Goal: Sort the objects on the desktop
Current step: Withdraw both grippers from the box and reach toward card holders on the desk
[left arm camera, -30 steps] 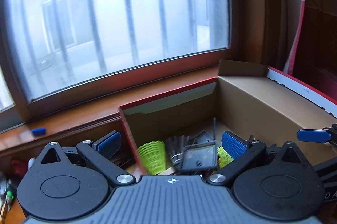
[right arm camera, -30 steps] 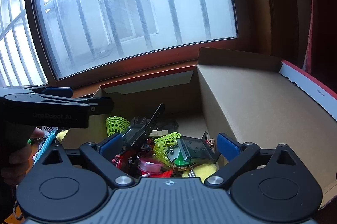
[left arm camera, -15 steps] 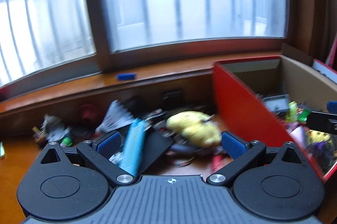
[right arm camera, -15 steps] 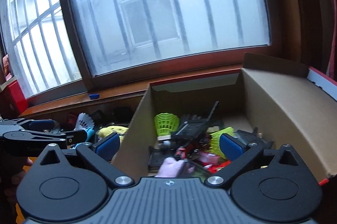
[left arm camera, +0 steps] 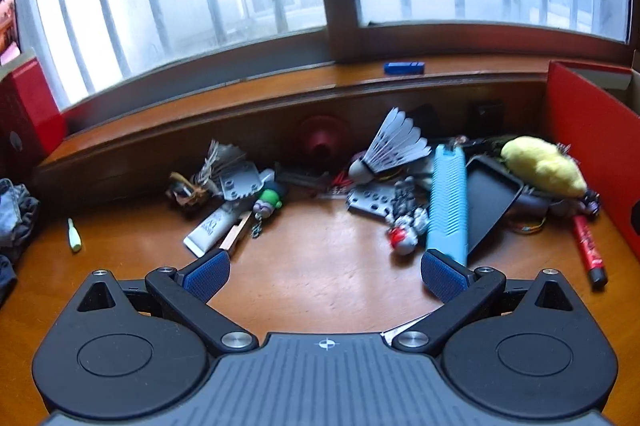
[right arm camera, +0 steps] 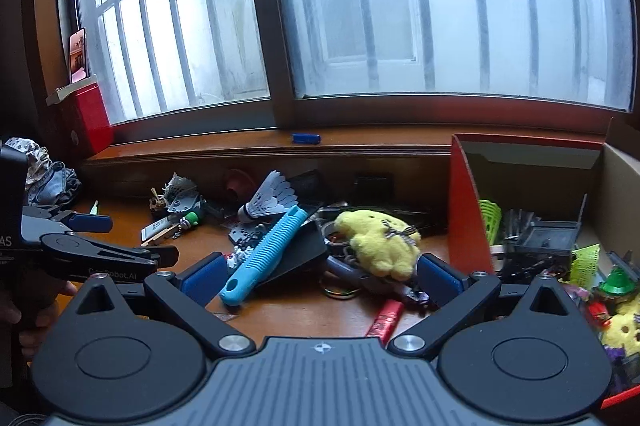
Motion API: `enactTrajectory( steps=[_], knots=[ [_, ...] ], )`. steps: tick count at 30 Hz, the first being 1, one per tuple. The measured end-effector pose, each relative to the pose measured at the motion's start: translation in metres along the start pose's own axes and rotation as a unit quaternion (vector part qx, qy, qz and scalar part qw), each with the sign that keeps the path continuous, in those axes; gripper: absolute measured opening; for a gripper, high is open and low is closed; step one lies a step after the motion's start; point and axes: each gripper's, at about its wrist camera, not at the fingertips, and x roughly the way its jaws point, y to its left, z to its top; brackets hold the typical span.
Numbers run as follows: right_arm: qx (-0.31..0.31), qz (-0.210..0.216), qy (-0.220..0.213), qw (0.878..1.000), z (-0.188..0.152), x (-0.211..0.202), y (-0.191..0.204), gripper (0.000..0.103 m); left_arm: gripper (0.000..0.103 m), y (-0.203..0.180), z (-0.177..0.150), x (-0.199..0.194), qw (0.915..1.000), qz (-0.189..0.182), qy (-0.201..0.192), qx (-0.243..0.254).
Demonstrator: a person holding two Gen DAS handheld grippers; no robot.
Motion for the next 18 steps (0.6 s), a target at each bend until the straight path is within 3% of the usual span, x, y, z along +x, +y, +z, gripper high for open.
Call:
enactTrajectory(
  steps=[4, 7, 18],
  knots=[
    [-0.006, -0.015, 0.011, 1.0, -0.01, 0.026, 0.023, 0.102, 0.103, 0.019, -0.002, 0.018, 0.9999, -0.012, 0.006, 0.003],
    [-0.038, -0.027, 0.021, 0.999, -0.015, 0.045, 0.038, 0.102, 0.103, 0.024, 0.003, 0.033, 0.9996, -0.02, -0.011, 0.017],
    [-0.067, -0.05, 0.038, 0.996, 0.01, 0.089, 0.055, 0.102, 0.103, 0.019, 0.034, 0.114, 0.9964, -0.05, -0.051, 0.046]
  ],
)
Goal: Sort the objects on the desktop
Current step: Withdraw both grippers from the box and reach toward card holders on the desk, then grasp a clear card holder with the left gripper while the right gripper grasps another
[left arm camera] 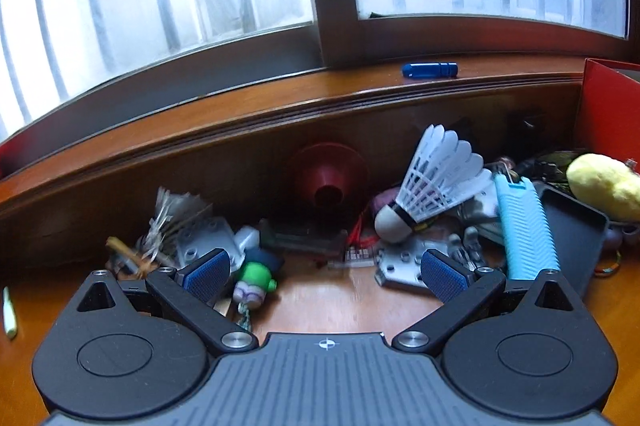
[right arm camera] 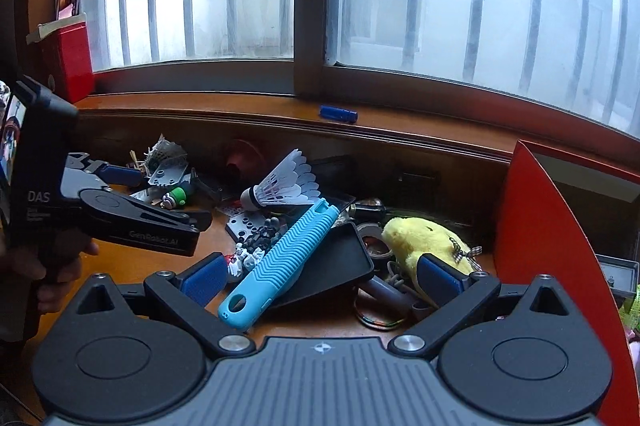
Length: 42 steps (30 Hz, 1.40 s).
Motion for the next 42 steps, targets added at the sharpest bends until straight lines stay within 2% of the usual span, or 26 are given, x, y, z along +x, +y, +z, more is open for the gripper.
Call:
enactTrajectory(
  steps=[4, 7, 11, 14, 19, 21, 24, 26, 31, 36, 39, 41, 42],
  knots=[
    [0.005, -0.01, 0.011, 1.0, 0.009, 0.018, -0.004, 0.102, 0.103, 0.001, 0.006, 0.02, 0.9995, 0.011, -0.011, 0.027],
    [0.011, -0.015, 0.017, 1.0, 0.016, 0.031, -0.007, 0.101, 0.1, 0.005, 0.008, 0.033, 0.9994, -0.008, -0.009, 0.033],
    [0.015, -0.023, 0.02, 0.999, 0.026, 0.052, -0.012, 0.101, 0.096, 0.012, 0.006, 0.047, 0.9995, -0.028, 0.005, 0.015],
    [0.016, -0.031, 0.019, 0.999, 0.034, 0.068, -0.018, 0.1, 0.09, 0.014, 0.003, 0.052, 0.9991, -0.04, 0.01, 0.006],
    [0.035, -0.048, 0.03, 0.998, 0.044, 0.101, -0.031, 0.098, 0.067, 0.012, 0.002, 0.049, 0.9982, -0.058, 0.002, 0.012],
    [0.038, -0.054, 0.035, 0.997, 0.046, 0.112, -0.036, 0.097, 0.064, 0.011, 0.002, 0.048, 0.9979, -0.063, 0.001, 0.014],
    [0.057, -0.056, 0.032, 0.996, 0.05, 0.124, -0.044, 0.096, 0.064, 0.012, 0.002, 0.049, 0.998, -0.063, 0.001, 0.011],
    [0.076, -0.059, 0.03, 0.995, 0.053, 0.131, -0.05, 0.092, 0.064, 0.012, 0.002, 0.049, 0.998, -0.063, 0.001, 0.009],
    [0.136, -0.082, 0.03, 0.987, 0.054, 0.15, -0.064, 0.088, 0.065, 0.013, 0.003, 0.049, 0.9979, -0.065, 0.001, 0.005],
    [0.132, -0.109, 0.032, 0.985, 0.053, 0.172, -0.076, 0.086, 0.065, 0.015, 0.004, 0.049, 0.9978, -0.066, 0.0, 0.0],
    [0.126, -0.092, 0.04, 0.987, 0.051, 0.181, -0.082, 0.08, 0.065, 0.017, 0.006, 0.046, 0.9981, -0.061, -0.005, -0.003],
    [0.127, -0.076, 0.044, 0.988, 0.047, 0.184, -0.084, 0.062, 0.067, 0.019, 0.007, 0.044, 0.9982, -0.059, -0.006, -0.007],
    [0.124, -0.076, 0.041, 0.989, 0.046, 0.184, -0.083, 0.061, 0.069, 0.019, 0.008, 0.044, 0.9984, -0.057, -0.005, -0.007]
  ],
)
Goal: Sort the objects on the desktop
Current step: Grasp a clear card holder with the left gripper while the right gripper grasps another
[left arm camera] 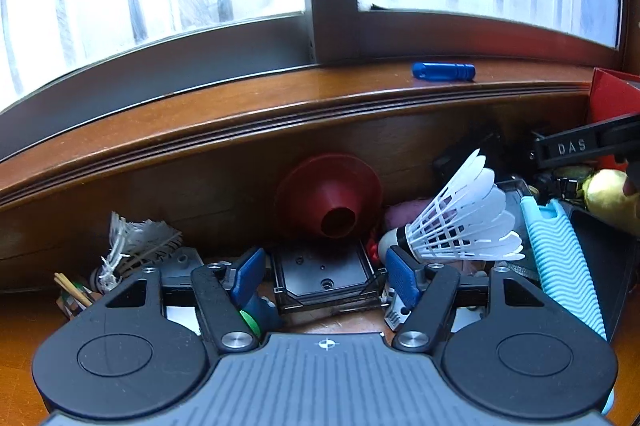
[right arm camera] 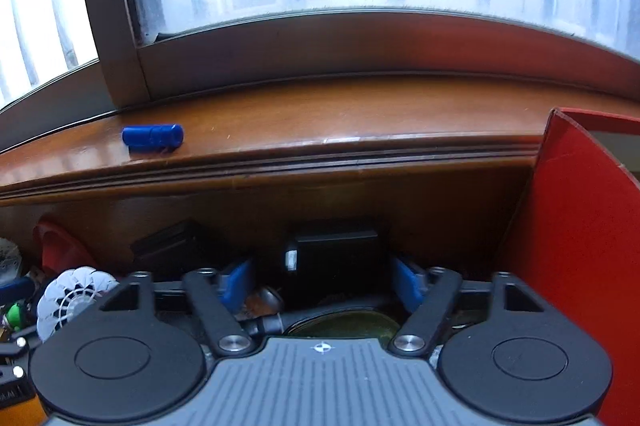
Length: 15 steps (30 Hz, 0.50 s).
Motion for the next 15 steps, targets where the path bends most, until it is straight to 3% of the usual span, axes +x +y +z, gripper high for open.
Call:
enactTrajectory(
  steps=[2, 9, 12, 15],
  knots=[
    [-0.004, 0.0, -0.009, 1.0, -0.002, -0.001, 0.002, 0.052, 0.071, 0.0, 0.0, 0.002, 0.9999, 0.005, 0.01, -0.004],
    [0.007, 0.012, -0.016, 1.0, -0.007, -0.002, 0.004, 0.052, 0.077, 0.004, 0.001, 0.012, 0.9989, -0.009, 0.028, -0.037],
    [0.012, 0.018, -0.018, 1.0, -0.008, -0.003, 0.005, 0.052, 0.065, 0.008, 0.003, 0.014, 0.9973, -0.028, 0.034, -0.059],
    [0.017, 0.023, -0.022, 0.999, -0.006, -0.007, 0.007, 0.052, 0.064, 0.012, 0.002, 0.012, 0.9962, -0.033, 0.037, -0.071]
  ],
)
